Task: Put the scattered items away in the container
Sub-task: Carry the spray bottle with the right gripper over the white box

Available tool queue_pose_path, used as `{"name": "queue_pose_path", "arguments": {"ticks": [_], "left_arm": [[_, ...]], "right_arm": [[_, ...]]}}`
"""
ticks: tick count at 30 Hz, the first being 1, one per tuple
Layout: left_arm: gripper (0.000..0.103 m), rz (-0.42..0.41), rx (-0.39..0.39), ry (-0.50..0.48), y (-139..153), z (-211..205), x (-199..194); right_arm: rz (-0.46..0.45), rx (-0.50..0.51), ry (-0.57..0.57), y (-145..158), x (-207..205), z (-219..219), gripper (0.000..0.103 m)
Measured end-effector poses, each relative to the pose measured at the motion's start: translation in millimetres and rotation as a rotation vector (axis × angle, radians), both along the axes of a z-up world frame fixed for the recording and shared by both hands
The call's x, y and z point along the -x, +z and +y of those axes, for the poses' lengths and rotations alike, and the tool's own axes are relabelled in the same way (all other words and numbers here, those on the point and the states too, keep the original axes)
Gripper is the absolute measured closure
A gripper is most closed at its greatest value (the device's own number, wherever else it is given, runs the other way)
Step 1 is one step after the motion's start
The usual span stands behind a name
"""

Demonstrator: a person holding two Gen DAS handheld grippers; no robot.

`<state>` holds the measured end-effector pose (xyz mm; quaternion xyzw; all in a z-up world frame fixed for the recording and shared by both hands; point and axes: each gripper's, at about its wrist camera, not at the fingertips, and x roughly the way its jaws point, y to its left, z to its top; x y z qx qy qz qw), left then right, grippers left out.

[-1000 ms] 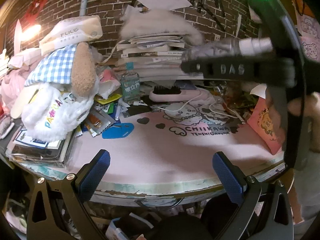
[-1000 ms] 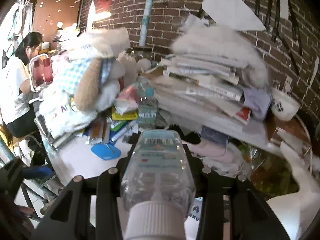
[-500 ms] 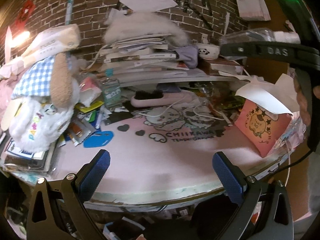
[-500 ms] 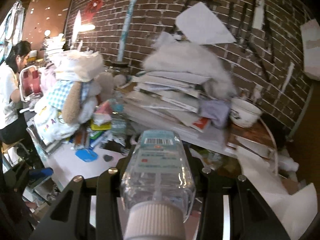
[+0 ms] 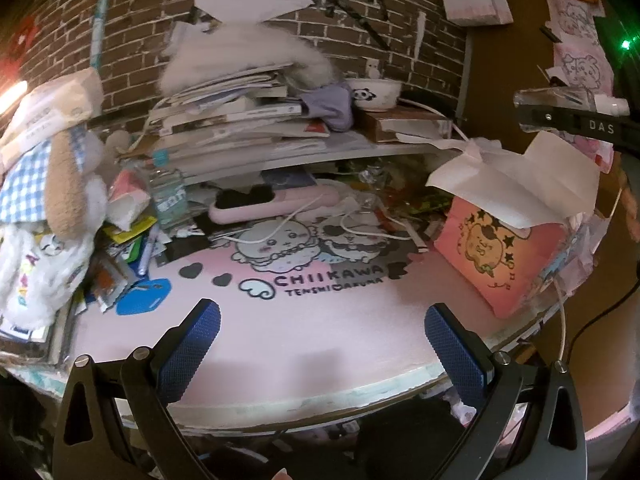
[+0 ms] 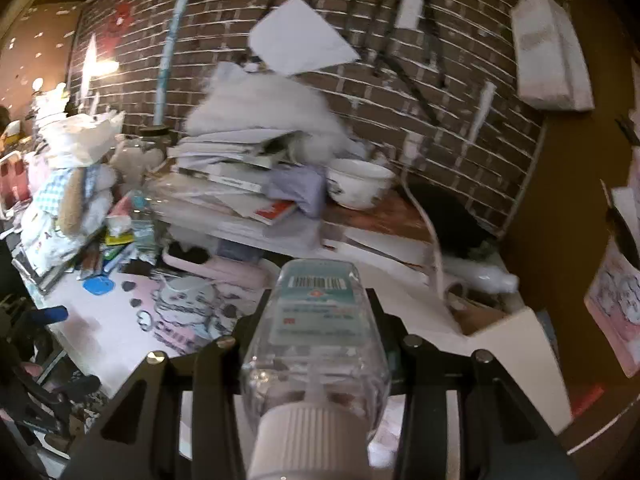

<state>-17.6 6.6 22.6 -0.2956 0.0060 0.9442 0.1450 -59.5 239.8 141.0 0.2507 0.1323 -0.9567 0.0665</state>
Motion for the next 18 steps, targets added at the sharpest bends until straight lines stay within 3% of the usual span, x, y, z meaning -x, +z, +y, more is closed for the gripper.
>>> {"name": "queue_pose_path", "arguments": {"ticks": [7, 18], "left_arm": [[0.001, -0.005, 0.014, -0.013, -0.7, 10.6, 0.3], [0.001, -0.010, 0.030, -0.014, -1.2, 14.8, 0.3]], "right_arm": [[-0.067, 0.027, -0.043, -4.1, 0.8, 46.8, 0.065], [-0.205, 0.027, -0.070, -48.3, 24.9, 71.0, 0.065]]}}
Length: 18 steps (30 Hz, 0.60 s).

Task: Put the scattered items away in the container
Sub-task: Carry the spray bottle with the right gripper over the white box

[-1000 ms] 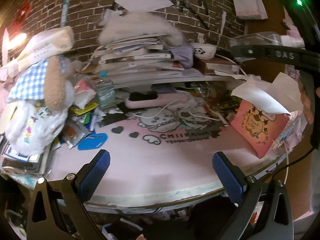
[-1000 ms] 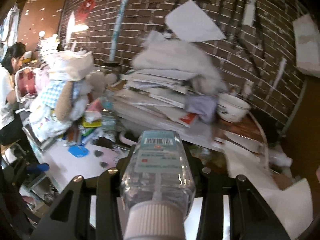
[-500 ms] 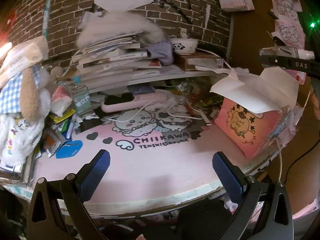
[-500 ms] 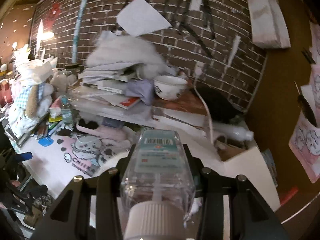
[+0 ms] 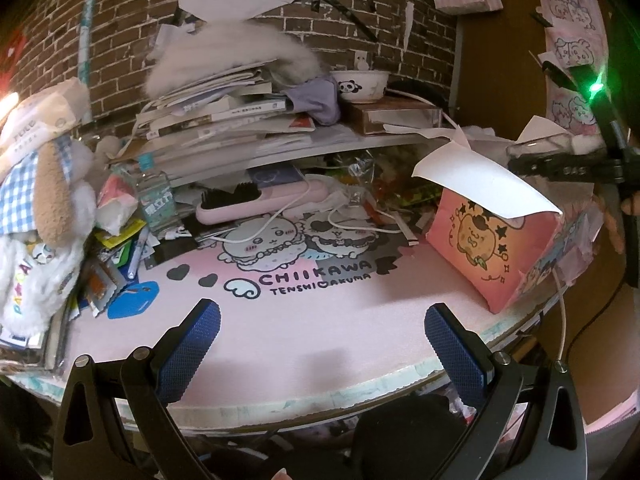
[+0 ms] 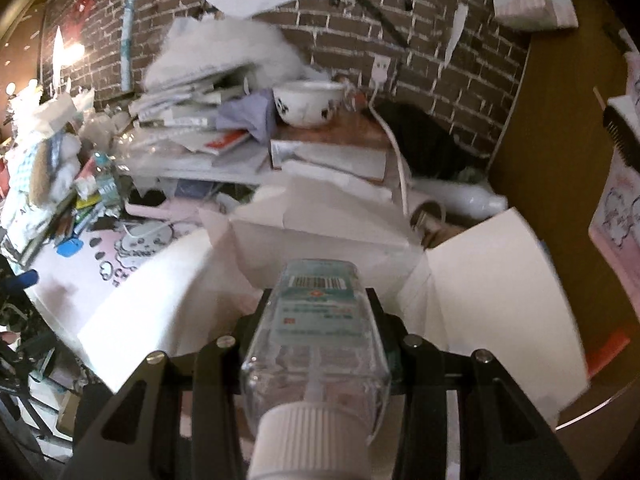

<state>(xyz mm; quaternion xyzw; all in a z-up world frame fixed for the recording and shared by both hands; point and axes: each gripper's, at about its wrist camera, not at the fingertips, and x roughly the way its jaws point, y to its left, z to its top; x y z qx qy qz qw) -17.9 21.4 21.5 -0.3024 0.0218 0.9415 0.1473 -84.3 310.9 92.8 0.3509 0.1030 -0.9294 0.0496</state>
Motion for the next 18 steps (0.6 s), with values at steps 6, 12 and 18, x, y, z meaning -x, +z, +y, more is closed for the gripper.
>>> {"name": "queue_pose_path", "arguments": {"ticks": [6, 12, 18], "left_arm": [[0.001, -0.011, 0.002, 0.011, -3.0, -2.0, 2.3], [0.001, -0.017, 0.003, 0.009, -5.3, -2.8, 4.3], [0.001, -0.017, 0.006, 0.003, -5.6, -0.3, 3.6]], "right_arm": [[-0.047, 0.003, -0.018, -20.9, 24.1, 4.1, 0.065], [-0.083, 0.009, -0.031, -32.4, 35.2, 8.6, 0.065], [-0.092, 0.015, -0.041, -31.9, 32.1, 8.0, 0.058]]}}
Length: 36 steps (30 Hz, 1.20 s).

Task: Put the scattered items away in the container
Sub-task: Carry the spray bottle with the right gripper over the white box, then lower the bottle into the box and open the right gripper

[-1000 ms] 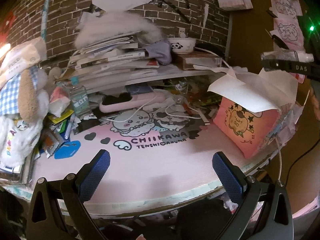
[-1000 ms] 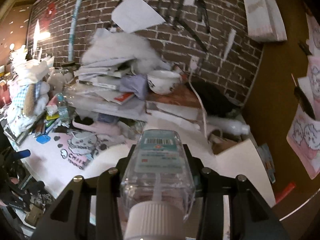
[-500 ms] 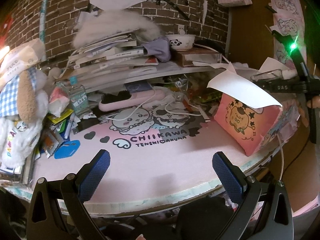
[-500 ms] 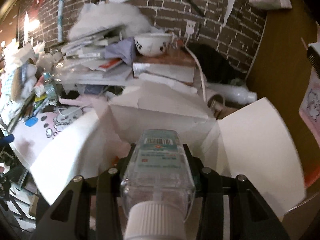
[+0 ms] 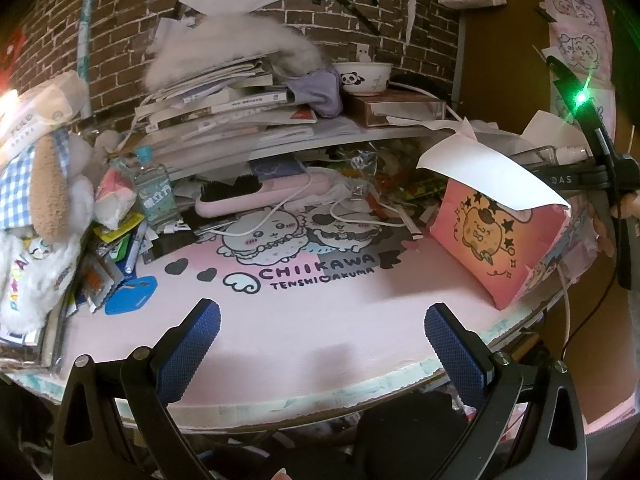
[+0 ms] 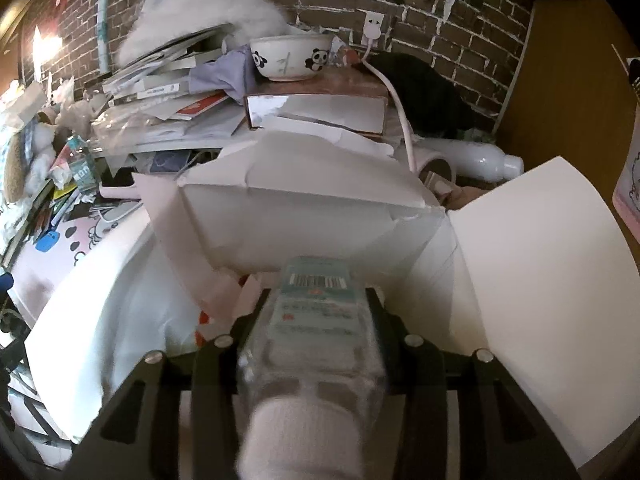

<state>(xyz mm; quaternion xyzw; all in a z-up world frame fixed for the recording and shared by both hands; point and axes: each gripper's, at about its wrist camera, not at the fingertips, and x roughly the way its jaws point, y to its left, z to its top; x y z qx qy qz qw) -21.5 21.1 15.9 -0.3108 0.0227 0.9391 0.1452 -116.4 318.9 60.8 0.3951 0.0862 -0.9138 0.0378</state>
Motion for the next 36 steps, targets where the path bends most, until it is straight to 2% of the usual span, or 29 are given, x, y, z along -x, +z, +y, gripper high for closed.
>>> {"name": "queue_pose_path", "arguments": {"ticks": [12, 13, 14, 15, 24, 30, 36], "left_arm": [[0.001, 0.001, -0.001, -0.002, 0.1, -0.5, -0.5], [0.001, 0.001, -0.001, -0.002, 0.1, -0.4, -0.5], [0.001, 0.000, -0.001, -0.001, 0.1, -0.2, -0.3], [0.001, 0.000, -0.001, -0.001, 0.0, -0.1, -0.3], [0.001, 0.001, -0.002, 0.000, 0.1, 0.2, -0.5], [0.001, 0.010, -0.001, 0.006, 1.4, 0.8, -2.0], [0.001, 0.017, 0.003, 0.004, 4.7, 1.0, -3.5]], "right_arm": [[0.013, 0.073, 0.024, 11.0, -14.7, -4.0, 0.033], [0.028, 0.069, 0.018, 14.1, -16.7, -4.2, 0.030], [0.049, 0.064, 0.008, 17.2, -19.0, -3.9, 0.022], [0.072, 0.061, -0.001, 21.1, -21.4, -3.0, 0.020], [0.095, 0.092, -0.006, 32.0, -27.6, 2.3, 0.020], [0.122, 0.115, 0.038, 42.4, -44.8, -13.5, 0.020], [0.081, 0.133, 0.028, 40.1, -57.1, -31.4, 0.020]]}}
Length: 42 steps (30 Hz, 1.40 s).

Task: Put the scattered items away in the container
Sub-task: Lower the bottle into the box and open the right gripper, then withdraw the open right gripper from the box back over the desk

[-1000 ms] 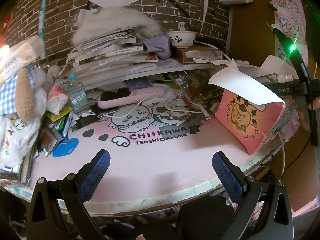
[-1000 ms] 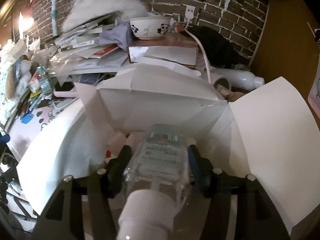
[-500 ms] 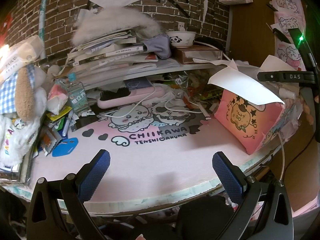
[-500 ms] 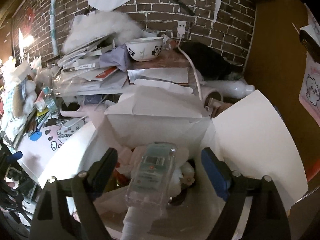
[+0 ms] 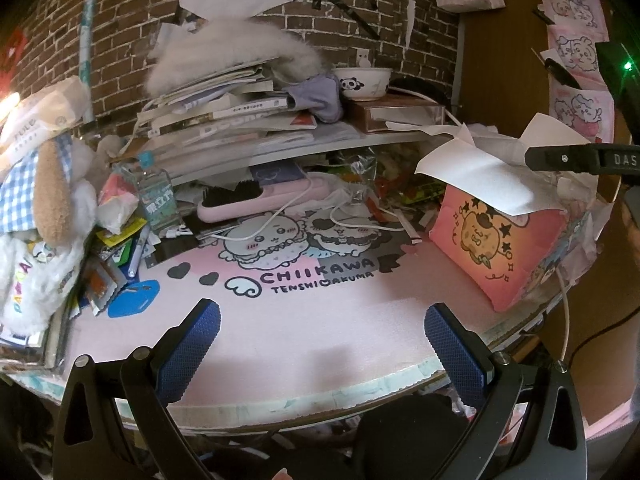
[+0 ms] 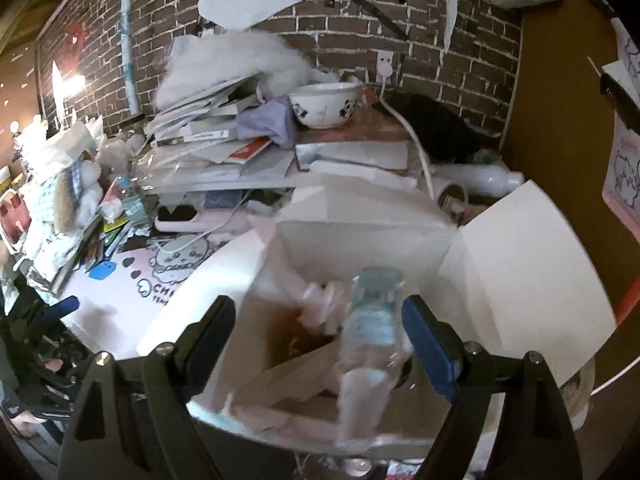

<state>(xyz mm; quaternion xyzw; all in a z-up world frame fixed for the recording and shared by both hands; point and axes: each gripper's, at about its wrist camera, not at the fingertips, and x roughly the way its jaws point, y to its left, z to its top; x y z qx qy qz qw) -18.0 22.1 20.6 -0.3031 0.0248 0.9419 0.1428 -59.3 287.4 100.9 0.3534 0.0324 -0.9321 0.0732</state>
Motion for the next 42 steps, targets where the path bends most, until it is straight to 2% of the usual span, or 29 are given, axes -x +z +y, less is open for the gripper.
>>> {"name": "queue_pose_path", "arguments": {"ticks": [10, 17, 23, 31, 33, 34, 38, 42], "left_arm": [[0.001, 0.006, 0.013, 0.023, 0.4, -2.5, 0.7], [0.001, -0.001, 0.022, 0.082, -2.2, -14.5, 4.9], [0.001, -0.005, 0.031, 0.122, -4.5, -27.5, 5.1], [0.001, -0.008, 0.046, 0.226, -6.7, -53.3, 4.6], [0.001, -0.006, 0.048, 0.245, -6.9, -57.0, 3.6], [0.001, -0.007, 0.050, 0.251, -7.0, -58.1, 3.0], [0.001, 0.001, 0.071, 0.265, -8.7, -58.8, -0.6], [0.001, 0.005, 0.067, 0.272, -8.7, -59.2, -2.9]], "right_arm": [[0.002, 0.000, 0.112, 4.3, -23.4, -43.5, 0.018], [-0.008, 0.040, 0.196, 0.9, -33.5, -71.8, 0.017], [-0.039, 0.105, 0.266, -13.2, -40.4, -94.7, 0.017], [0.013, 0.265, 0.329, -36.7, -61.1, -116.9, 0.016], [0.021, 0.292, 0.347, -44.2, -66.9, -124.9, 0.006], [0.028, 0.305, 0.353, -49.2, -70.6, -129.2, 0.004], [0.102, 0.242, 0.279, -66.9, -78.3, -143.9, 0.004], [0.180, 0.170, 0.143, -78.8, -76.0, -145.4, 0.001]]}}
